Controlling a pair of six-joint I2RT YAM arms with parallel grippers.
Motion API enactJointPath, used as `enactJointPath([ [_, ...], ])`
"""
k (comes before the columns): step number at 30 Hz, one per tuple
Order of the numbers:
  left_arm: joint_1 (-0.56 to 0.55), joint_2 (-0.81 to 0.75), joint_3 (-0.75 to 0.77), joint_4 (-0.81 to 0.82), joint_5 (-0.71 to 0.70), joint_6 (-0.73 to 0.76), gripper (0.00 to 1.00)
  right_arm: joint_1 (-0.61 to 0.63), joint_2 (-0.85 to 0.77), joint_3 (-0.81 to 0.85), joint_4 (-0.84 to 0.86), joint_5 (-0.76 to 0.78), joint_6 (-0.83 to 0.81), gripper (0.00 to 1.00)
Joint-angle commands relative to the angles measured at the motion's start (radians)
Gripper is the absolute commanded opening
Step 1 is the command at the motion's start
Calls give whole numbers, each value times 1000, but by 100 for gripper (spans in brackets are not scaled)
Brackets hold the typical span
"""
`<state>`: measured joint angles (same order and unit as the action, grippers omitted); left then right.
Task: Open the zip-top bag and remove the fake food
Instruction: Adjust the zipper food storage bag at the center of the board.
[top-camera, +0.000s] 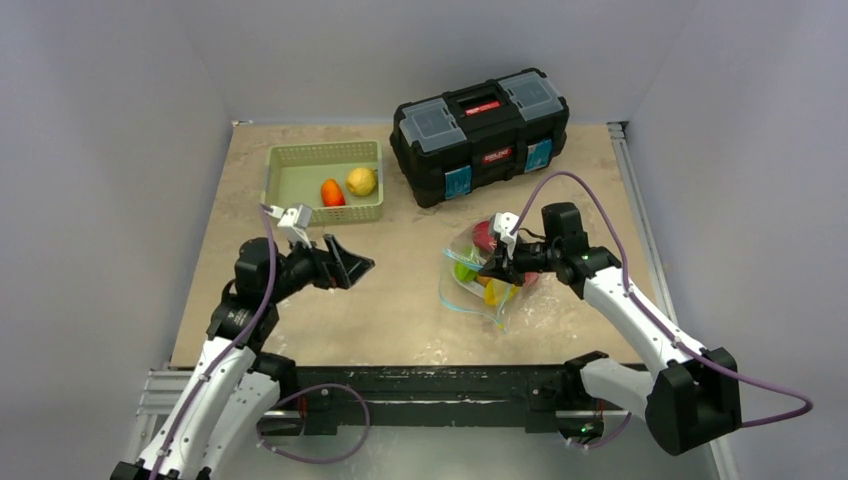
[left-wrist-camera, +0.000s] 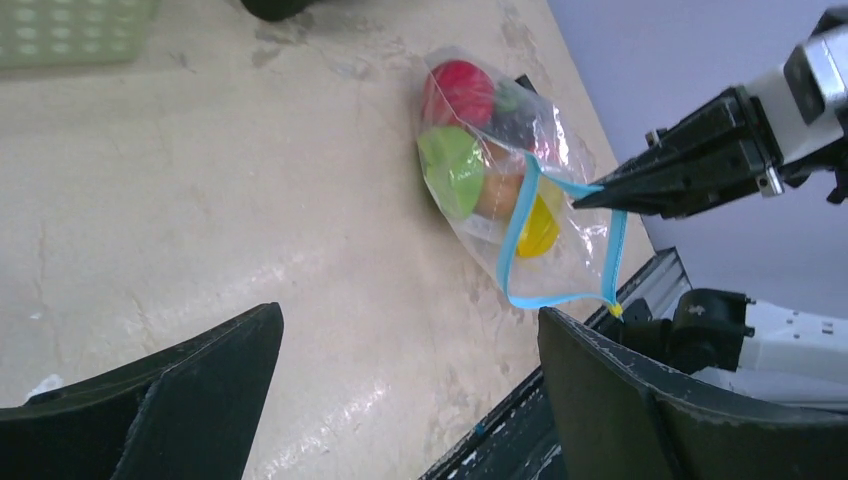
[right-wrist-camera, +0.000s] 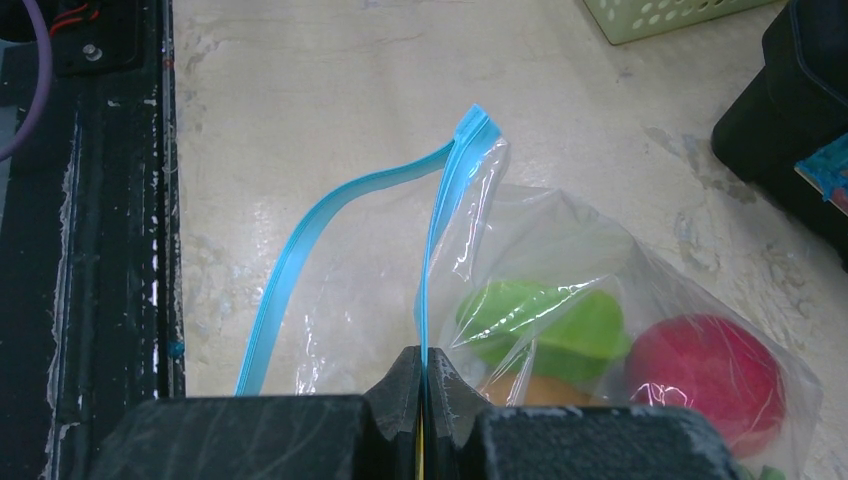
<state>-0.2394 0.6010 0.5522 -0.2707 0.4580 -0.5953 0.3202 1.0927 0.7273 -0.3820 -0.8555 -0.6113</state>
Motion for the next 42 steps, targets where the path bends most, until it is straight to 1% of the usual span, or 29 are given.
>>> enactJointPath([
  [1,-84,-54,-70,57,-54,-41,98,-4,-15,38,-1,-6,-22,0],
  [4,-113,-86,-115,100,-62,-73,97,-5,-12,37,-2,-8,-24,0],
  [9,-178,-103,-147,135,-103,-99,97,-7,-11,38,-4,-9,-26,0],
  [17,-329,-78,-187,229,-206,-128,96,-8,-7,38,-4,-11,-27,0],
  [22,-419,-30,-189,254,-277,-126,96,-10,-7,37,-5,-14,-28,0],
  [24,-452,-16,-188,297,-305,-121,96,-9,-8,38,-7,-15,-30,0],
  [32,-593,60,-187,366,-430,-93,96,-9,-10,38,-15,-27,-36,0],
  [35,-641,95,-183,399,-455,-84,96,-9,-11,40,-19,-36,-39,0],
  [37,-671,126,-180,422,-494,-80,96,-9,-11,40,-22,-45,-43,0],
  [42,-735,194,-164,473,-540,-74,96,-9,-10,37,-28,-94,-48,0],
])
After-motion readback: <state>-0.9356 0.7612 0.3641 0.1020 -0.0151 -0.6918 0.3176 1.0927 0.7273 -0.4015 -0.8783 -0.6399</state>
